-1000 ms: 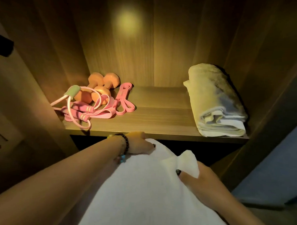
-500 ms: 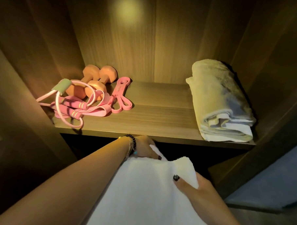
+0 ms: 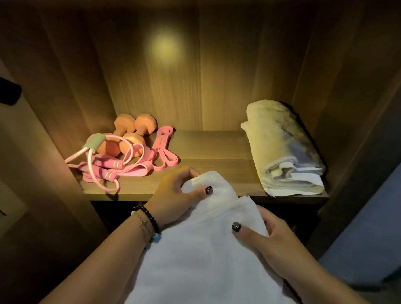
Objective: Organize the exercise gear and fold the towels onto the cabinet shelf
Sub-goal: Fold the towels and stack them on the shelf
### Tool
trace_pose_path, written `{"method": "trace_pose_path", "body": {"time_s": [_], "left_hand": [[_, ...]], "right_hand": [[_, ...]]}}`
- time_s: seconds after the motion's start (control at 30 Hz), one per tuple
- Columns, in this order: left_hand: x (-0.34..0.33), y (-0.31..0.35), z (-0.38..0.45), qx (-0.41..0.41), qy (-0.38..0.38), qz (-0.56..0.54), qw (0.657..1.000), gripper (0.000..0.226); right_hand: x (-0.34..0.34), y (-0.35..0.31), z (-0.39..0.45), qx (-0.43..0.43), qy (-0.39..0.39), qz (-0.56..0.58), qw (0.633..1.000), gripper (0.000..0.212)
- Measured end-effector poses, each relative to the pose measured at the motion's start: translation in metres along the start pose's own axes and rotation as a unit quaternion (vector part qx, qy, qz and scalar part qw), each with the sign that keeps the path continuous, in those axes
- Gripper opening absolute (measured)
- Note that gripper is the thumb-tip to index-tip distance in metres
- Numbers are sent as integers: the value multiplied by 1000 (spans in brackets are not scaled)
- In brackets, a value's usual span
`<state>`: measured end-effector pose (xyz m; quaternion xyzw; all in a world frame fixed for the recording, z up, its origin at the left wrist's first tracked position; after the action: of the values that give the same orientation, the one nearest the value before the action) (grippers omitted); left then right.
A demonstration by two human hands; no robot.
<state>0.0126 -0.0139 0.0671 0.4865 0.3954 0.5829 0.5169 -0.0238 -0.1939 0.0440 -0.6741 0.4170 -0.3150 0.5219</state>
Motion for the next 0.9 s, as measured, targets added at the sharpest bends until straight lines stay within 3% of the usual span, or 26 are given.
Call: {"method": "trace_pose_path", "body": {"time_s": [0.13, 0.23, 0.33, 0.57, 0.77, 0.9], "left_hand": [[22, 62, -1, -122, 45, 79, 988, 19], [42, 84, -2, -122, 72, 116, 983, 32], [55, 104, -3, -112, 55, 128, 984, 23], [63, 147, -29, -64, 33, -64, 995, 24], [46, 177, -43, -124, -36, 17, 992, 25], [27, 176, -48, -126, -95, 55, 986, 56]], "right_hand": [[-12, -59, -12, 82, -18, -73, 994, 41], [-41, -104, -24, 114, -109, -35, 987, 44], [-70, -140, -30, 134, -171, -54, 975, 39], [-54, -171, -19, 157, -11, -37, 987, 24], [-49, -180, -21, 183, 22, -13, 983, 26], [-50, -184, -24, 195, 42, -15, 980, 23]]}}
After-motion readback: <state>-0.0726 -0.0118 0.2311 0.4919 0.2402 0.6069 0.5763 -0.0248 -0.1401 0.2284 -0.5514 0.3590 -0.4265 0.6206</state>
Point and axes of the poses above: each hand's wrist, its own z-axis towards the middle knuckle, its own x-axis out of the back of the hand, y = z × x, the point moved 10 cm from there along z, towards the middle knuckle, and after that the axes turned 10 degrees about -x, right-handed, at the moved point
